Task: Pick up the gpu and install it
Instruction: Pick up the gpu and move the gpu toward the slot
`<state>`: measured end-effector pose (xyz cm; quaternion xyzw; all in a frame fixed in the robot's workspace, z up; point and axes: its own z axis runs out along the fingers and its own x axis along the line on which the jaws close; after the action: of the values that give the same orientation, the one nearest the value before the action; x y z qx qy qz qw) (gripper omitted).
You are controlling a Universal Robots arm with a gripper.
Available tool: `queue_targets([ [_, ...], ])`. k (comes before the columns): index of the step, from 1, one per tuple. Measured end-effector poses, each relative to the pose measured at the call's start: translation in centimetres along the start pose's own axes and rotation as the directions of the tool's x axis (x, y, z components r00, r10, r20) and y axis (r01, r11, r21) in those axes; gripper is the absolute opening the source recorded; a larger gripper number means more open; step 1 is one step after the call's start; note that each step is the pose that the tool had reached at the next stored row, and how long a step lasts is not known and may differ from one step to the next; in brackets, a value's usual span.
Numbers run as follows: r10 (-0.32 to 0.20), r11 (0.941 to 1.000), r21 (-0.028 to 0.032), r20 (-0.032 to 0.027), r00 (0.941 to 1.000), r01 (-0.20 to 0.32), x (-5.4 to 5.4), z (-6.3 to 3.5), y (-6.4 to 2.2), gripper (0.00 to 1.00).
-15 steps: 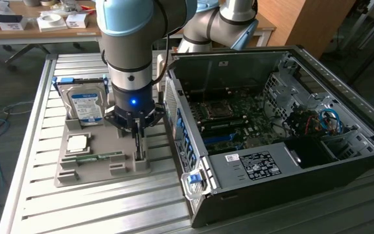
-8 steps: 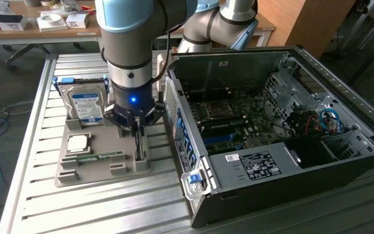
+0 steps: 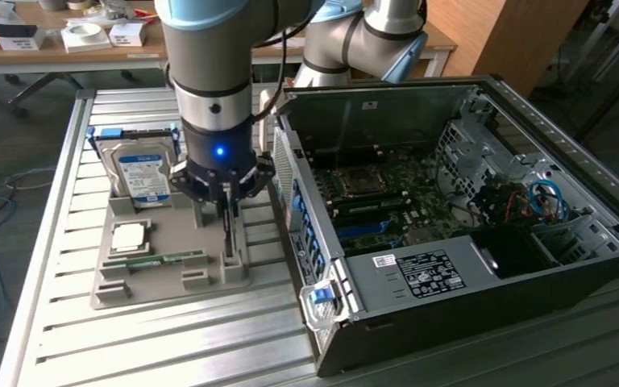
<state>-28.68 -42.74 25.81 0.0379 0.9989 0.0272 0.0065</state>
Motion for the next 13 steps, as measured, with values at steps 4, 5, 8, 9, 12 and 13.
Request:
queue_targets([
  [4,0.000,1.0000,-0.0002,0.0019,1.0000,0.000,0.0,-1.52,0.09,0.26],
  [5,0.000,1.0000,-0.0002,0.0024,1.0000,0.000,0.0,-1.90,0.11,0.26],
  [8,0.000,1.0000,-0.0003,0.0038,1.0000,0.000,0.0,-3.02,0.17,0.26],
  [9,0.000,1.0000,-0.0004,0.0043,1.0000,0.000,0.0,-3.38,0.19,0.26],
  [12,0.000,1.0000,-0.0010,0.0062,1.0000,0.000,0.0,-4.37,0.24,0.26],
  [13,0.000,1.0000,-0.0015,0.0069,1.0000,0.000,0.0,-4.61,0.26,0.26],
])
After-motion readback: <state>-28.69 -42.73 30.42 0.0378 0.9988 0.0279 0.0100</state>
